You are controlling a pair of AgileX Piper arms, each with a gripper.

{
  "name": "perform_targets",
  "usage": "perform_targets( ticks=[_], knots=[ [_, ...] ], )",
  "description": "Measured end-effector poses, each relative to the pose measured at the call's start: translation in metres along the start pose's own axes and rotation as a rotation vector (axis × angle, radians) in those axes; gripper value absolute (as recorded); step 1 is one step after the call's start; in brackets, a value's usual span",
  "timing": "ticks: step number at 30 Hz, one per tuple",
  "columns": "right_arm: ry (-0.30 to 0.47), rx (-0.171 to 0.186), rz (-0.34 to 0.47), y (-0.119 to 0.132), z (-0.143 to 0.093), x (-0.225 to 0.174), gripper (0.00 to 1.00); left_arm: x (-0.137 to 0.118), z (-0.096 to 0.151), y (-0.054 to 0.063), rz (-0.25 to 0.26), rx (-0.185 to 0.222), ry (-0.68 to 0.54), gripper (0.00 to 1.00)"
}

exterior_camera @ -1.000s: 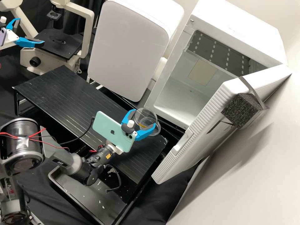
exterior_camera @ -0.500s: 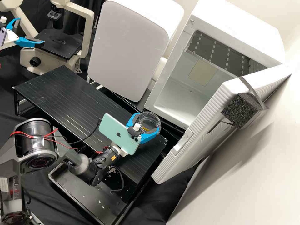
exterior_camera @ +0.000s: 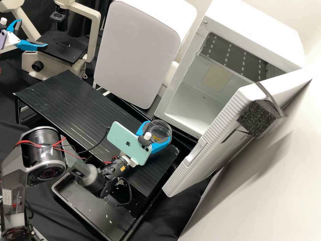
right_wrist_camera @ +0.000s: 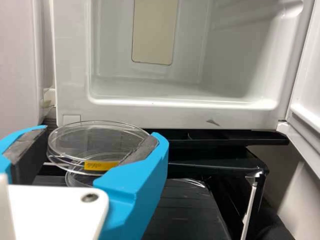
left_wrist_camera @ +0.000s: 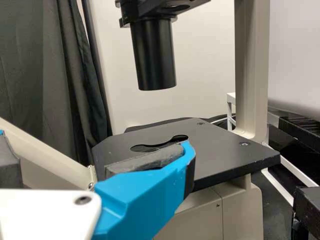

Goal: Take the petri dish out of the incubator

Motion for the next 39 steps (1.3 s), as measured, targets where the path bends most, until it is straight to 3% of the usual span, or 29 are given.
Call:
perform_targets(
  ticks=[8, 15, 29, 39],
  knots=[
    [0.036, 0.006, -0.037, -0.011, -0.011, 0.003, 0.00, 0.000, 0.000, 0.000, 0.000, 0.000, 0.000, 1.00],
    [0.029, -0.018, -0.061, -0.019, -0.007, 0.007, 0.00, 0.000, 0.000, 0.000, 0.000, 0.000, 0.000, 1.00],
    [-0.031, -0.011, -0.007, -0.008, 0.013, 0.015, 0.00, 0.000, 0.000, 0.000, 0.000, 0.000, 0.000, 1.00],
    [-0.026, -0.011, -0.011, -0.010, 0.012, 0.016, 0.00, 0.000, 0.000, 0.000, 0.000, 0.000, 0.000, 1.00]
  ],
)
